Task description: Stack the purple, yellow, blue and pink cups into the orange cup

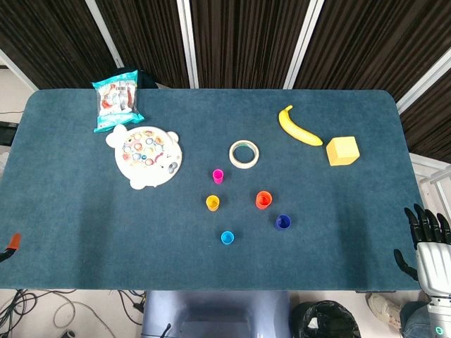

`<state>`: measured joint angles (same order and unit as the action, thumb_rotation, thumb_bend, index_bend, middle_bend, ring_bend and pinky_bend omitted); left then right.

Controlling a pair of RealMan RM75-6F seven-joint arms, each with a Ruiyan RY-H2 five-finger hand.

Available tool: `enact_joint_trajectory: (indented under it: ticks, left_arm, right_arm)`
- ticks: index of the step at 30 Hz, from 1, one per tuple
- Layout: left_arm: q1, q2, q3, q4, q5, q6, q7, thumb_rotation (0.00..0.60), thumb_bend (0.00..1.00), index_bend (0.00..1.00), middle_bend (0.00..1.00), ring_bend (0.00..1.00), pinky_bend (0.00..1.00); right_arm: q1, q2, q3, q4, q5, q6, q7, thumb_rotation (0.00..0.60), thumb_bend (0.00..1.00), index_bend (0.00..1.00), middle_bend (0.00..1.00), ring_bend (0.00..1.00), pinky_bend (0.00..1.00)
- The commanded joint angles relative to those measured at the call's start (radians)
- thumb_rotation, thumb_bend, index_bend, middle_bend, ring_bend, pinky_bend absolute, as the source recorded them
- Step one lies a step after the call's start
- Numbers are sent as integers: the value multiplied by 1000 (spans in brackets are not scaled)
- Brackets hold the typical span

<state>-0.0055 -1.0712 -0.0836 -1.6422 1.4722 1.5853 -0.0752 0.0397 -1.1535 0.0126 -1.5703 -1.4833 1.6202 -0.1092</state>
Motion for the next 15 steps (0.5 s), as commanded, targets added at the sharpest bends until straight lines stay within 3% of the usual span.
enact_joint_trajectory:
  ticks: [1,15]
  left_arm:
    - [0,0,1,-1,2,2,0,600,308,43,50,0,0]
    - [1,-1,2,-1,2,2,2,600,308,44,50,0,0]
  right_arm:
    - [-2,-1,1,-1,-6,2,0,600,398,17,0,0,10]
    - [-6,-3,3,-18,3,-26,-5,600,397,17,0,0,10]
